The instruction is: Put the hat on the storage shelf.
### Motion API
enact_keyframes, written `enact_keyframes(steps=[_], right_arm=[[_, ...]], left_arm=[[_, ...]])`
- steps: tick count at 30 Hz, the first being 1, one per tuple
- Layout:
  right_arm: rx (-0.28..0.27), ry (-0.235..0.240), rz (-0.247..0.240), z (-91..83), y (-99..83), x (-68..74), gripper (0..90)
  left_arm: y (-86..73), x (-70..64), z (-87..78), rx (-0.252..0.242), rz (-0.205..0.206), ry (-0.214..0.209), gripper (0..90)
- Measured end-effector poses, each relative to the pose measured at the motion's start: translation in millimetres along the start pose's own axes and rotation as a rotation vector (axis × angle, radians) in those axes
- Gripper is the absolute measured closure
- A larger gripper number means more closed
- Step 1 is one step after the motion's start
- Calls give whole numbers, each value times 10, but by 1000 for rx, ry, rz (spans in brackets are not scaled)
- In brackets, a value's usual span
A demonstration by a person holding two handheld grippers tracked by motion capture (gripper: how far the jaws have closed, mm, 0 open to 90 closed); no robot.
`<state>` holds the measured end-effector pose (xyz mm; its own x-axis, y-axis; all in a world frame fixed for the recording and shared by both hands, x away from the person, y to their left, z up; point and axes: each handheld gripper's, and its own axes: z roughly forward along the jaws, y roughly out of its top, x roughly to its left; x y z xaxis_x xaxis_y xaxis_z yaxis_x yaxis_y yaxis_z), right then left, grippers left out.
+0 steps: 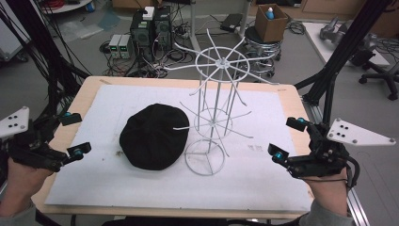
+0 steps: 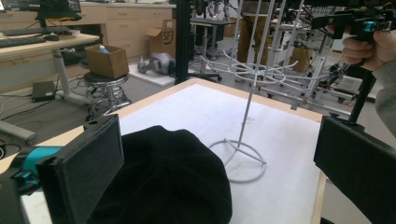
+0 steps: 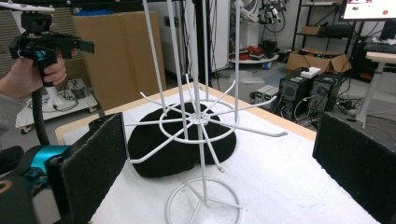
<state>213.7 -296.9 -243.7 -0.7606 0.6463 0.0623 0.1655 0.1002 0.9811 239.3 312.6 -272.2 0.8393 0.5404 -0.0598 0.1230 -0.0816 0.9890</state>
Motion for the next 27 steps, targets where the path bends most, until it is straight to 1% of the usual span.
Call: enact_keyframes(steps=[2, 6, 9, 12, 13, 14, 15, 16, 18, 20, 22, 25, 27], right_arm=[[0, -1, -1, -2, -6, -6, 21], [6, -2, 10, -5, -13, -8, 21], [5, -2, 6, 2, -16, -15, 21], [7, -1, 10, 14, -20, -25, 21], [10, -4, 12, 18, -22, -28, 21], [10, -4, 12, 18, -22, -28, 21], [17, -1, 14, 27, -29, -43, 21], [18, 0, 17, 30, -32, -48, 21], [20, -4, 19, 36, -39, -62, 21], [16, -4, 23, 39, -41, -70, 21], [16, -3, 22, 46, -41, -76, 21], [18, 2, 22, 59, -41, -84, 21], [21, 7, 28, 65, -38, -83, 21]], left_arm=[[-5, 1, 3, -2, -1, -1, 18], [-15, 11, 8, 3, 0, 10, 18], [-27, 23, 8, 0, -5, 20, 18], [-50, 50, 21, 1, -12, 42, 18], [-50, 50, 21, 1, -12, 42, 18], [-54, 56, 27, 7, -12, 53, 18], [-62, 62, 41, 10, -15, 59, 18], [-83, 61, 73, 12, -15, 50, 18], [-96, 60, 94, 22, -10, 49, 18], [-117, 63, 131, 29, -5, 60, 18], [-129, 85, 166, 26, -16, 63, 18], [-130, 103, 196, 32, -18, 66, 18], [-127, 113, 216, 27, -21, 67, 18]])
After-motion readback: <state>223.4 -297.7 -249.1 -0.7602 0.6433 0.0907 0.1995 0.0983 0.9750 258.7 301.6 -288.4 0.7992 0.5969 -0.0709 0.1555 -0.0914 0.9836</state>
